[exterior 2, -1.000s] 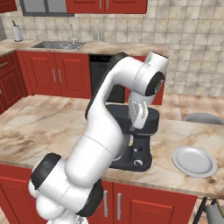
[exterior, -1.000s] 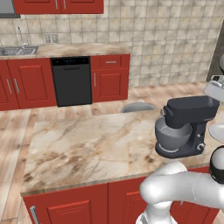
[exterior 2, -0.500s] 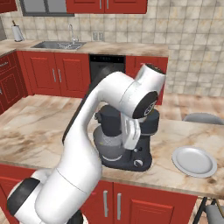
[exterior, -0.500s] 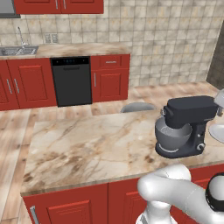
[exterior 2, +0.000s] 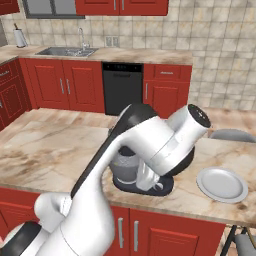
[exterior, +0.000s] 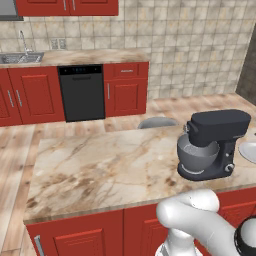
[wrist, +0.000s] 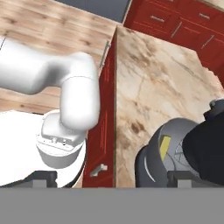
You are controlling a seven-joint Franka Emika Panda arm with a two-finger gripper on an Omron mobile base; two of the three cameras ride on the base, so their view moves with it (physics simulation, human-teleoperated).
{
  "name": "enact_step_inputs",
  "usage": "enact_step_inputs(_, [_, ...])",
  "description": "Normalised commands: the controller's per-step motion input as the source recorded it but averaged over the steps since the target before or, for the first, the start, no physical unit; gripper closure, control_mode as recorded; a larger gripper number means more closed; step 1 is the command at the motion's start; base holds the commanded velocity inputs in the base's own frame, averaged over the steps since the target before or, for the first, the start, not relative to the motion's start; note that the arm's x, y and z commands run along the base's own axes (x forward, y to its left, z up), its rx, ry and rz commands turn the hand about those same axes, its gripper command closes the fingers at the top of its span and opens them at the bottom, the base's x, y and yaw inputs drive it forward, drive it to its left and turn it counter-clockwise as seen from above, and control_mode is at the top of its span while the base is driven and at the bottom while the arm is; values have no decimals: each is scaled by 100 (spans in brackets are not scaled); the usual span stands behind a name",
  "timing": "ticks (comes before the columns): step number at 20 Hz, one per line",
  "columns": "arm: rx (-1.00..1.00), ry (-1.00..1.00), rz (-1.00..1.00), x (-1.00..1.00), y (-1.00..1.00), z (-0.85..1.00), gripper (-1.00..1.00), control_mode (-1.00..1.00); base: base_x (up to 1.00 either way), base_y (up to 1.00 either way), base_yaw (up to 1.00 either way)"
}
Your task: Add butter and sugar cubes to the stand mixer bowl and then turn on the stand mixer to begin making frosting.
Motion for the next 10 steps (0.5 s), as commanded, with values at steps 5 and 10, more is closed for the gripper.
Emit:
enact_step_inputs(5, [12, -17, -13, 1, 2, -28, -100, -100, 0, 0, 0])
enact_step_inputs(10, [4, -4, -15, 1, 1, -42, -100, -100, 0, 0, 0])
